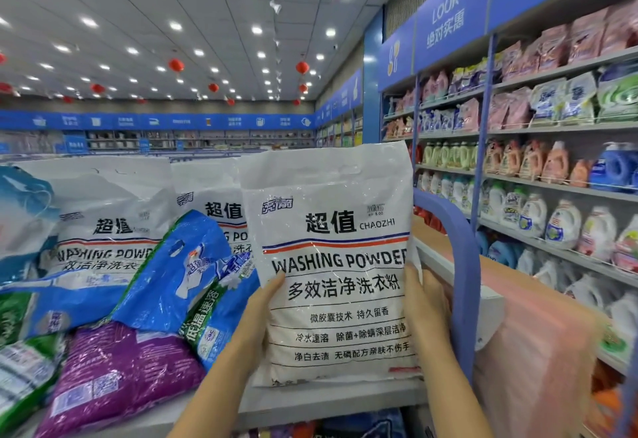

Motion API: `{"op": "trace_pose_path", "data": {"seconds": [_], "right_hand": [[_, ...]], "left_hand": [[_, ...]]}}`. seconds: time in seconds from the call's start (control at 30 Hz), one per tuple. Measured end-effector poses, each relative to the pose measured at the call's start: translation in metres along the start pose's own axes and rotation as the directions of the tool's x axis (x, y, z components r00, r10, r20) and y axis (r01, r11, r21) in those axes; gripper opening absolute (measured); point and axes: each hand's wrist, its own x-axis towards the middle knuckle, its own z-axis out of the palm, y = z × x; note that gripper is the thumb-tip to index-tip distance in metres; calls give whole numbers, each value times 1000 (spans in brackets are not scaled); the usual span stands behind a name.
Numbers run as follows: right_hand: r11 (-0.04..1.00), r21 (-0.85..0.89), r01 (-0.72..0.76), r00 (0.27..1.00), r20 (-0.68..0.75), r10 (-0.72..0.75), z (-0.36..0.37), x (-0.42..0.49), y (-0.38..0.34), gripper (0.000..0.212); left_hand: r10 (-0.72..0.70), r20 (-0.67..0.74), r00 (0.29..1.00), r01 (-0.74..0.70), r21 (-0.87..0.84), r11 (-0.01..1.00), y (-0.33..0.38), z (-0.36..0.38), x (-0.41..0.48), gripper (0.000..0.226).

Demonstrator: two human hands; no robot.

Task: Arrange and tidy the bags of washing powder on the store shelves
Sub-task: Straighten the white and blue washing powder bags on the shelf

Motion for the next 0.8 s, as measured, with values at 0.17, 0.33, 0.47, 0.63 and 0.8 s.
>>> {"op": "trace_pose_path", "data": {"seconds": [0.17, 0.33, 0.47, 0.63, 0.8], "right_hand": [[989, -145, -8, 1000, 16, 10, -1, 0, -5, 49], [994, -109, -1, 996, 84, 11, -4, -2, -6, 29], [992, -125, -19, 998, 52, 26, 0, 4, 0, 31], [993, -110, 35, 998, -55, -42, 3, 6, 2, 29], [980, -19, 199, 957, -210, -199, 3, -10, -2, 19]], "left_hand": [[-77, 125, 989, 77, 2, 997, 12, -2, 8, 35], [39, 85, 996, -33, -71, 997, 4, 3, 6, 44], [83, -50, 995, -88, -101, 991, 3, 6, 14, 41], [54, -215, 975, -47, 38, 998, 3, 18, 21, 35], [248, -345, 905, -186, 204, 961, 2, 20, 9, 56]]}}
